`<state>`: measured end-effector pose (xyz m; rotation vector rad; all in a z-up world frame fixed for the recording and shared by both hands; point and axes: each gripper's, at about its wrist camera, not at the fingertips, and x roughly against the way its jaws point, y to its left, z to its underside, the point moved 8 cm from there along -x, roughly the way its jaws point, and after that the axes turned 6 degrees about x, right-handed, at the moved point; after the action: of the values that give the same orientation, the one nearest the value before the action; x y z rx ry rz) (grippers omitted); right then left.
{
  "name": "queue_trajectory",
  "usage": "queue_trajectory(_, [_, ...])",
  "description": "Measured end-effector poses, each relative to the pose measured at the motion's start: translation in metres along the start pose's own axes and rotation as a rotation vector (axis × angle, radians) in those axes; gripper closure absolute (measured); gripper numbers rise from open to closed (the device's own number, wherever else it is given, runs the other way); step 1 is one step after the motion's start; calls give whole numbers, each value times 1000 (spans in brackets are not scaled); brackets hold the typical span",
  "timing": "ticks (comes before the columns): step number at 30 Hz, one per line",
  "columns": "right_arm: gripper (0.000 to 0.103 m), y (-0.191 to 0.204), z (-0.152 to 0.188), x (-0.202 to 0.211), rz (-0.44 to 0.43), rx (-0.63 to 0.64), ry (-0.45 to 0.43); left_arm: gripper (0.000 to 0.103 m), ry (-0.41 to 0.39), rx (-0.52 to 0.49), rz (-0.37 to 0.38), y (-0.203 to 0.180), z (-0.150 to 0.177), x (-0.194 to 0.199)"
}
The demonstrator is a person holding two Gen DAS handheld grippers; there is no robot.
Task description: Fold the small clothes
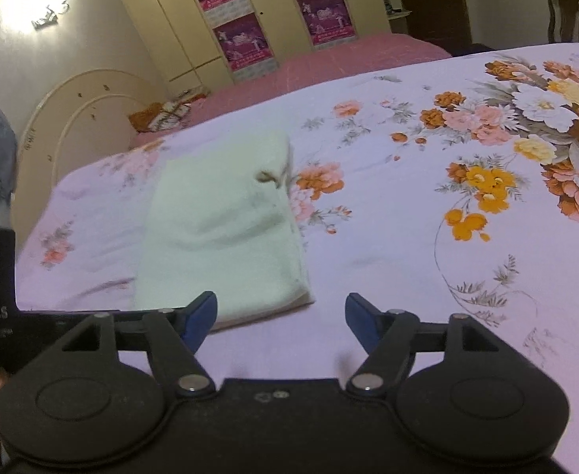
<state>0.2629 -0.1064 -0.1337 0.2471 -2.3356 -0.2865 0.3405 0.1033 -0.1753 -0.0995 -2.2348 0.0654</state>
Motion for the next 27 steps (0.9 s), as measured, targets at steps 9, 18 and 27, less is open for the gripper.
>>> queue_trajectory(9, [24, 5, 11, 65, -169, -2, 22, 0, -163, 90, -66, -20, 25, 128])
queue_trajectory(18, [17, 22, 40, 182, -113, 296, -64, 0, -242, 169, -171, -45, 92, 245])
queue_trajectory(27, [14, 28, 40, 286, 60, 382, -318, 0, -316, 186, -213, -74, 132, 320])
